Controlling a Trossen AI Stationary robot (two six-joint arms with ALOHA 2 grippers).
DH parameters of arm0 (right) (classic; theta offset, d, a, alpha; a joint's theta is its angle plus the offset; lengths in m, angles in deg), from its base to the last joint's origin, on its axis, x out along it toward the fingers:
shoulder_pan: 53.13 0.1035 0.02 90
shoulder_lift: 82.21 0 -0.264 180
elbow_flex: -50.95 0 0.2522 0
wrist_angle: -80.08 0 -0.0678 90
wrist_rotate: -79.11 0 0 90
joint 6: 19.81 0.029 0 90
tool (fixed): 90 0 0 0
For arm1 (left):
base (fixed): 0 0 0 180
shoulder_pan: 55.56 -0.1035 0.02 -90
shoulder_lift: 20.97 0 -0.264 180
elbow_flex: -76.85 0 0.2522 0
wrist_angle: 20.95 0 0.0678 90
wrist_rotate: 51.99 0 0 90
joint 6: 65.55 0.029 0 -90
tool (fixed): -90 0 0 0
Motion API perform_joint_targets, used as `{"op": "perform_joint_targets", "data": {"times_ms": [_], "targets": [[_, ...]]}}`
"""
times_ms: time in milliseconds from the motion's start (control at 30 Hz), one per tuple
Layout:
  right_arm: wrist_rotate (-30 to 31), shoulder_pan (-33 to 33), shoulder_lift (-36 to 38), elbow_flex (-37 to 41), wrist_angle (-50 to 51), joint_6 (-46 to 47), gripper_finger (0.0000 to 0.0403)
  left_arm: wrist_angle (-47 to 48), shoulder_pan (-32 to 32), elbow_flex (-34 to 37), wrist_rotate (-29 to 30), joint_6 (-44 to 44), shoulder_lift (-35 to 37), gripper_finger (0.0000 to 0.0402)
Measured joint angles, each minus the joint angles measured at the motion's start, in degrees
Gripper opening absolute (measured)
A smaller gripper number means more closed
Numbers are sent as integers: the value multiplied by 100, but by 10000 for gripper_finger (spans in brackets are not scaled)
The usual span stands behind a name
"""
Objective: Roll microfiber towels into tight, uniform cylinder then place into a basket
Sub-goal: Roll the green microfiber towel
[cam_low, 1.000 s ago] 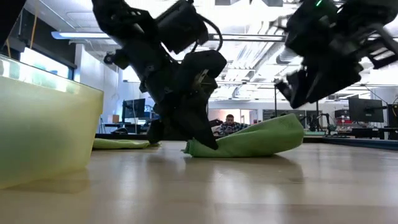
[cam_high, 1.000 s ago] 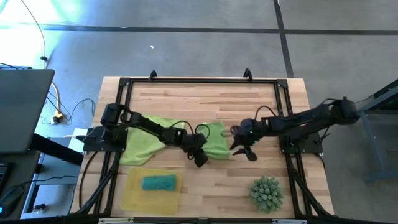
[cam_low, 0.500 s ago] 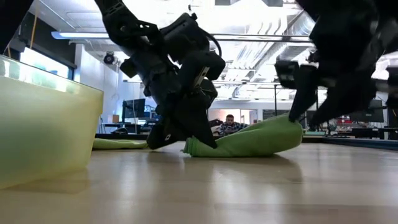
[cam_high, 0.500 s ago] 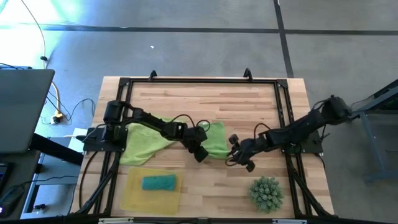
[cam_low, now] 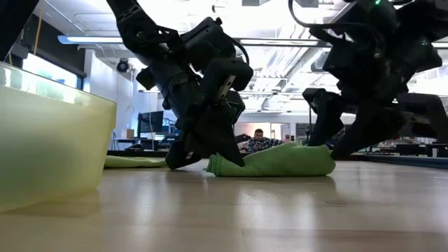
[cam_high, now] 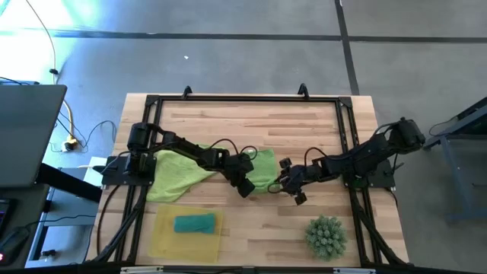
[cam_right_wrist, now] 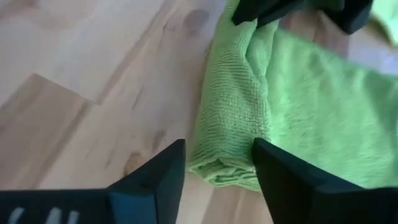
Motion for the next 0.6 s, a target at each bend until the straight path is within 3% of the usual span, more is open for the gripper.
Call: {"op": "perform_joint_targets", "data": {"times_ms": [300,600], "targets": [[-365,-121,-433,-11,-102,831,187,-93,-28,6,-28,35,0,13],[-407,-239,-1065,-46,-554,1478,114,-131,-31,20,-319,195,98,39]]}}
